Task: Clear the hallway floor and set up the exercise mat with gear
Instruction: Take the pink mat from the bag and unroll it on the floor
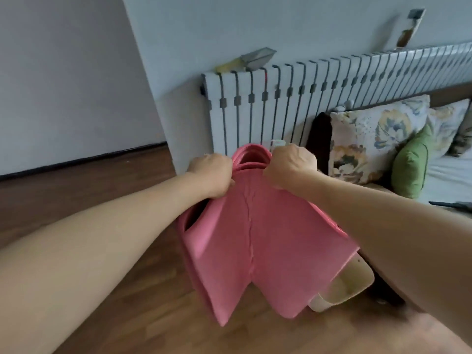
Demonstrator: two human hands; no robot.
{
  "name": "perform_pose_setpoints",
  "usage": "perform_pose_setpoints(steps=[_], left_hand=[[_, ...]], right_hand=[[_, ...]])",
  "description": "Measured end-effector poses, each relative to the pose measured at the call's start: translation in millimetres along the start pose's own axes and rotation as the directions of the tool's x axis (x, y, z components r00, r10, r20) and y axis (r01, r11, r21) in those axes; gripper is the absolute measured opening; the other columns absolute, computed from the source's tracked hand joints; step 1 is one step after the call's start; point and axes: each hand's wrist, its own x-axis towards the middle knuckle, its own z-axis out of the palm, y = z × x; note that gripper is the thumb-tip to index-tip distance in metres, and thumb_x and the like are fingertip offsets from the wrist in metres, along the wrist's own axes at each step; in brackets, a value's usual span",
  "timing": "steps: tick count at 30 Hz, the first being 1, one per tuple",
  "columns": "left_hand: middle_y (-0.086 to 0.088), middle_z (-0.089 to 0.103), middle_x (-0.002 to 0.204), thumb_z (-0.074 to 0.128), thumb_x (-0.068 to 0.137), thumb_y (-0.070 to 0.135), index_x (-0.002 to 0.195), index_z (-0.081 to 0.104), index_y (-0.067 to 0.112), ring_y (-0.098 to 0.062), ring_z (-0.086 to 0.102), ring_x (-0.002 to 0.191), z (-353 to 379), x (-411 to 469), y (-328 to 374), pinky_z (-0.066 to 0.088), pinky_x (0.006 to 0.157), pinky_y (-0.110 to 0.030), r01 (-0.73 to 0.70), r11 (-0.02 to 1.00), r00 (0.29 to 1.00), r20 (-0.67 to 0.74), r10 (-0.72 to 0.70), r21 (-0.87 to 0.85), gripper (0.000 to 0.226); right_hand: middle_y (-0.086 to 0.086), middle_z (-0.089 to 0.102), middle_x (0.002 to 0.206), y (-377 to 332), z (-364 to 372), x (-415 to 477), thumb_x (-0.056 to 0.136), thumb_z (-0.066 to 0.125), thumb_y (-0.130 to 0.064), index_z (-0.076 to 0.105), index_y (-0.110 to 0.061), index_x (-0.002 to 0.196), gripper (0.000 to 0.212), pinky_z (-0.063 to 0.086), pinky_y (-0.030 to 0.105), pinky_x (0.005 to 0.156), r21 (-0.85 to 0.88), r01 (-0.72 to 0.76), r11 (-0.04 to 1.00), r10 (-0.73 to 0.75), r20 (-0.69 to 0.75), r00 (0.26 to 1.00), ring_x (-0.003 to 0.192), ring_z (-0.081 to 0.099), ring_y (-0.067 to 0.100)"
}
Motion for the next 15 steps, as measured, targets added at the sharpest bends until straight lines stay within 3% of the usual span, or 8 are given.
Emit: perform_pose_setpoints(steps=[3,9,12,15], left_hand=[[-0.016,0.062,0.113,0.055,0.088,0.028,0.103,0.06,0.008,-0.037,0.059,0.105,7.6,-45.4,-71.1,0.036,0.07,-0.031,0.177,0.984,0.984,0.036,-0.177,0.002,0.026],[-0.013,0.063,0.107,0.056,0.086,0.032,0.093,0.058,0.01,-0.036,0.06,0.1,23.3,-121.9,-191.6,0.038,0.067,-0.032,0.4,0.916,0.915,0.053,-0.399,-0.011,0.023],[-0.013,0.064,0.104,0.056,0.086,0.028,0.081,0.049,0.015,-0.035,0.06,0.096,31.6,-156.3,-257.4,0.036,0.064,-0.033,0.476,0.879,0.879,0.024,-0.476,-0.006,0.016],[-0.012,0.065,0.101,0.057,0.084,0.025,0.078,0.046,0.016,-0.035,0.061,0.094,36.2,-186.1,-317.9,0.035,0.063,-0.033,0.535,0.845,0.845,-0.002,-0.535,-0.005,0.015]], right_hand=[[-0.001,0.045,0.071,-82.2,15.4,-2.7,0.081,0.052,-0.016,0.064,-0.013,0.095,0.018,0.039,0.031,0.062,0.0,0.168,0.986,-0.168,0.057,0.984,0.076,0.051,0.024],[0.002,0.046,0.072,-226.8,39.6,-17.6,0.085,0.053,-0.014,0.066,-0.013,0.1,0.02,0.04,0.032,0.063,0.007,0.399,0.917,-0.398,0.095,0.913,0.074,0.051,0.024],[0.001,0.05,0.072,-302.9,48.4,-28.6,0.08,0.056,-0.01,0.064,-0.015,0.096,0.019,0.041,0.031,0.062,0.026,0.472,0.881,-0.471,0.124,0.873,0.08,0.057,0.025],[-0.001,0.046,0.066,-373.2,54.1,-36.7,0.075,0.061,-0.006,0.058,-0.017,0.082,0.014,0.041,0.03,0.061,0.04,0.517,0.855,-0.517,0.145,0.844,0.071,0.049,0.023]])
